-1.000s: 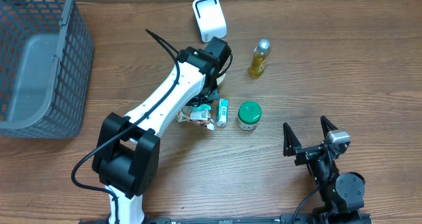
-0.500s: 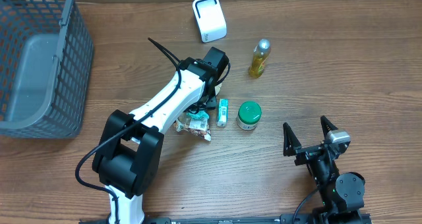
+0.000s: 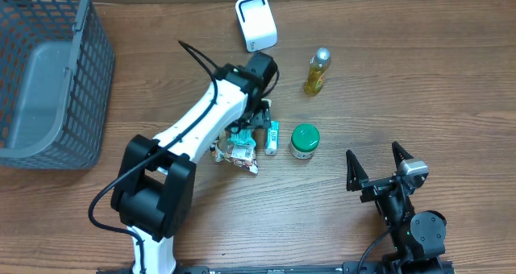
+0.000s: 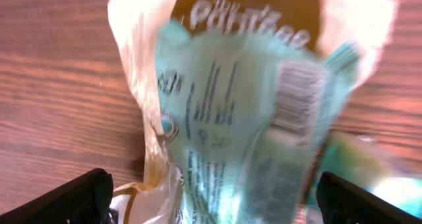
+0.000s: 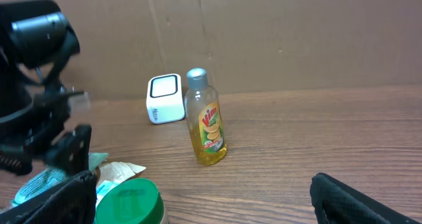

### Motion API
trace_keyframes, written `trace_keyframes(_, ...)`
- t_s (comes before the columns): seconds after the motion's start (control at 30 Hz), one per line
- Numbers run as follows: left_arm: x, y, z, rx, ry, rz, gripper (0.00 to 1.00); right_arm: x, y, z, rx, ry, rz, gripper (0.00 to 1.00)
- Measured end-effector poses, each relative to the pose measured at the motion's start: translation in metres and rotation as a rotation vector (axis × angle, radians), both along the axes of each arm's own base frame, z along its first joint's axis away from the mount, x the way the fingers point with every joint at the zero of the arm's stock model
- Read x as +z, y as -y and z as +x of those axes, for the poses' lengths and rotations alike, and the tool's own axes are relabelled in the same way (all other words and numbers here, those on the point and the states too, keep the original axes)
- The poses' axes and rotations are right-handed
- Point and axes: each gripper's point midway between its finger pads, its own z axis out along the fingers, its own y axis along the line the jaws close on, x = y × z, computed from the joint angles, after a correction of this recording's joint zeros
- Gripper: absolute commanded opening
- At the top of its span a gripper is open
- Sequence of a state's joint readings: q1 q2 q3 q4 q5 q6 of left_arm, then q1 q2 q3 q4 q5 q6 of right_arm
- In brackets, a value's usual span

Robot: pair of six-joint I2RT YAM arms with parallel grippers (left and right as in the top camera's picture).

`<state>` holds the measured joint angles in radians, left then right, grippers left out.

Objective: Scan the item barcode

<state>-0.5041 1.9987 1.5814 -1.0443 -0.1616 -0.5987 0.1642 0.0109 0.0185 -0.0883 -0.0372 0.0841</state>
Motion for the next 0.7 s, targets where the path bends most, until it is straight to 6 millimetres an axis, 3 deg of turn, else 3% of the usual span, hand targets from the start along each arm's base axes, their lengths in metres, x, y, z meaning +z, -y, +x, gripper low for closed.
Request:
trace_keyframes(0.07,0.009,0.002,0.007,0.0,0.008,-0.03,0.98,0.0,0.0,0.0,0.0,0.0,0.0,1.0)
trace_keyframes(0.3,0.017,0.001,0.011,-0.005,-0.026,-0.119,0.67,0.0,0.0,0.0,0.0,0.0,0.001,1.0)
trace_keyframes(0.7,0.016,-0.002,-0.003,-0.004,-0.097,-0.133,0.63,0.0,0.0,0.0,0.0,0.0,0.0,1.0)
